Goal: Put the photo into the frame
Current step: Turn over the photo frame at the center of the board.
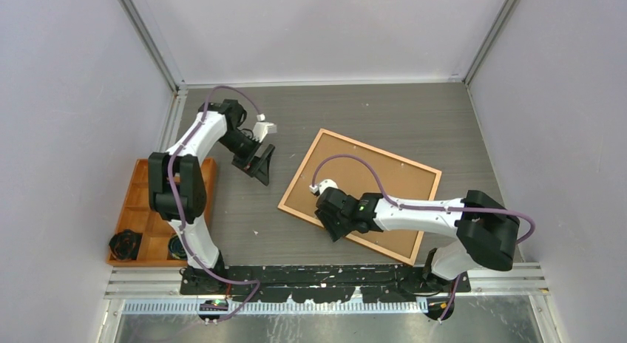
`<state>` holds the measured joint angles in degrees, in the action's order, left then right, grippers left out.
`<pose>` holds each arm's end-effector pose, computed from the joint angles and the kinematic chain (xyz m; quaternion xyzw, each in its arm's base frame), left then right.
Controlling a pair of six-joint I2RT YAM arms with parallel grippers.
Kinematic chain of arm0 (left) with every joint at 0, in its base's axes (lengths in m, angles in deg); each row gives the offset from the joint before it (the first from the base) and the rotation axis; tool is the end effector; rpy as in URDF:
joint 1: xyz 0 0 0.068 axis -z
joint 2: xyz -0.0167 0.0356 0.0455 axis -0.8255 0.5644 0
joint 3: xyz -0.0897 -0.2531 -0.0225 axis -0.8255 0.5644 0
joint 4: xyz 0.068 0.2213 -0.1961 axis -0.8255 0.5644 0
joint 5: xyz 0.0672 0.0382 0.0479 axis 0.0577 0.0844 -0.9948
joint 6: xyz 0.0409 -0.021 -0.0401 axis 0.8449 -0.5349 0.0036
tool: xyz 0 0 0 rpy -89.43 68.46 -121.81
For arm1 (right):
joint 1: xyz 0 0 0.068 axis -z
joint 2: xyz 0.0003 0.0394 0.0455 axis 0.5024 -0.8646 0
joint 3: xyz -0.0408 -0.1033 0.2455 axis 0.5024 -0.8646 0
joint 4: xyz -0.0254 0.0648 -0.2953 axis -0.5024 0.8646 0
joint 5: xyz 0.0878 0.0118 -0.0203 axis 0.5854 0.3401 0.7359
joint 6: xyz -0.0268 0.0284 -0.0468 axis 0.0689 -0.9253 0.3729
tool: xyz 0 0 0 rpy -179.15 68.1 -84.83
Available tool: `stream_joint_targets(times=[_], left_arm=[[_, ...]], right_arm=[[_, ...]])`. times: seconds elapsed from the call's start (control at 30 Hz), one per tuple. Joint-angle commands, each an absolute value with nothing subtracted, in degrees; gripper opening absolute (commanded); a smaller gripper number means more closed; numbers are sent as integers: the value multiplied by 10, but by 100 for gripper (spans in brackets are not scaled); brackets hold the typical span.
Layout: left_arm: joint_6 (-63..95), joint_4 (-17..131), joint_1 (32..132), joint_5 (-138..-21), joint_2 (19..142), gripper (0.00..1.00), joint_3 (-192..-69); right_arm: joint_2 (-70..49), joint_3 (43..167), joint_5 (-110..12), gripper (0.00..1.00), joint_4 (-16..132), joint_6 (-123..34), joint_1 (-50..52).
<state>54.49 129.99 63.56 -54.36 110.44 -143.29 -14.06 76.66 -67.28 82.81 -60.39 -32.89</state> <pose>0.3721 -0.0773 0.2078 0.2848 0.9139 -0.2868 0.0376 0.1510 0.2782 0.1407 -0.3146 0.9155 0.0923 0.2332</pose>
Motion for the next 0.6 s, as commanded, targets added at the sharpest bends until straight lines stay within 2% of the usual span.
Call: stream_joint_targets(times=[0.0, 0.17, 0.57], left_arm=[[557, 1312, 636, -551, 1072, 97, -1435], [575, 1301, 636, -560, 1052, 100, -1420], [673, 1143, 649, -589, 910, 100, -1269]], right_arm=[[-139, 764, -697, 53, 803, -608, -333], [-159, 762, -701, 49, 797, -604, -334], [-157, 782, -697, 21, 818, -587, -337]])
